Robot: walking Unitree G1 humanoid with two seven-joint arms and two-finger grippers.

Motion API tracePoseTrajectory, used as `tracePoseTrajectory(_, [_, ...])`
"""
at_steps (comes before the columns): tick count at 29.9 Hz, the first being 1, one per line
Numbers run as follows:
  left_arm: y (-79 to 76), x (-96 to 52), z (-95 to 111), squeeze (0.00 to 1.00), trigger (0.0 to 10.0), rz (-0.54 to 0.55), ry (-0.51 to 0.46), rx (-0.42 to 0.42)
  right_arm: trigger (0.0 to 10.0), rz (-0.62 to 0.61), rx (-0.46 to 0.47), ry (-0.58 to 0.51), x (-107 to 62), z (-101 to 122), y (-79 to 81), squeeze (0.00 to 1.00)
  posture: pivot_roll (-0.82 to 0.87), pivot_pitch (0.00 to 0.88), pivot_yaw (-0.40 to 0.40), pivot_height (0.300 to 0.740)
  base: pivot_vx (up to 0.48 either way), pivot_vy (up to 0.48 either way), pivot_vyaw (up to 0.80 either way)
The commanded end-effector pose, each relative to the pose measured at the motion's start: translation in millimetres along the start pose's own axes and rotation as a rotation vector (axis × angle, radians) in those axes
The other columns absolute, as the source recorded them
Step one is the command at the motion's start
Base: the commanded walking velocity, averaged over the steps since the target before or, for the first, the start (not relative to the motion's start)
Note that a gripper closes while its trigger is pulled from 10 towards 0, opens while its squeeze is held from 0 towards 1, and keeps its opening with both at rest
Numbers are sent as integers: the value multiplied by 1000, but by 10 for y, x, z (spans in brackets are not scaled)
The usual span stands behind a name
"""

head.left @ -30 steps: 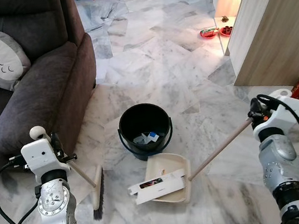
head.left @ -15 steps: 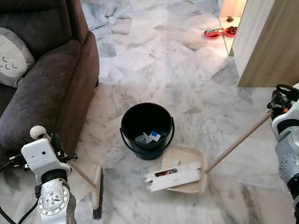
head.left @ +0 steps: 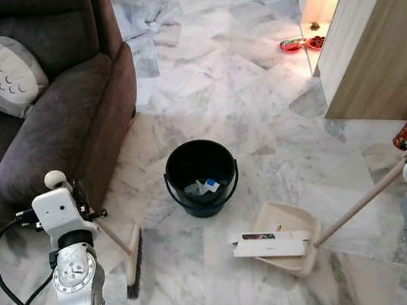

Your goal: Sweep floor

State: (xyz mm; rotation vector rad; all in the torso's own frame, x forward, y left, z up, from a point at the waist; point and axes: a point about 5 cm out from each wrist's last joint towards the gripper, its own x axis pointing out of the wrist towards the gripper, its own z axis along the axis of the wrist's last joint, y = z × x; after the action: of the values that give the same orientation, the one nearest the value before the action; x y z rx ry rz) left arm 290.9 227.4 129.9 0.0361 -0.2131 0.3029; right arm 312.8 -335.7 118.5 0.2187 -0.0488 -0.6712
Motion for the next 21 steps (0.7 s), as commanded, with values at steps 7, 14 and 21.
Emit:
tracePoseTrajectory(7, [23, 25, 85, 0, 10000, -9, -52, 22, 10000, -179, 206, -31, 48, 98, -241, 0, 86, 129, -13, 740, 0, 0, 0])
tracePoseTrajectory(14, [24, 24, 87, 0, 10000, -10, -54, 24, 10000, -282, 270, -62, 38, 130, -396, 0, 86, 128, -12, 740, 0, 0, 0])
tracePoseTrajectory(21, [11, 25, 89, 0, 10000, -13, -55, 20, 10000, -458, 447, -59, -6, 90, -658, 0, 85, 126, -13, 740, 0, 0, 0])
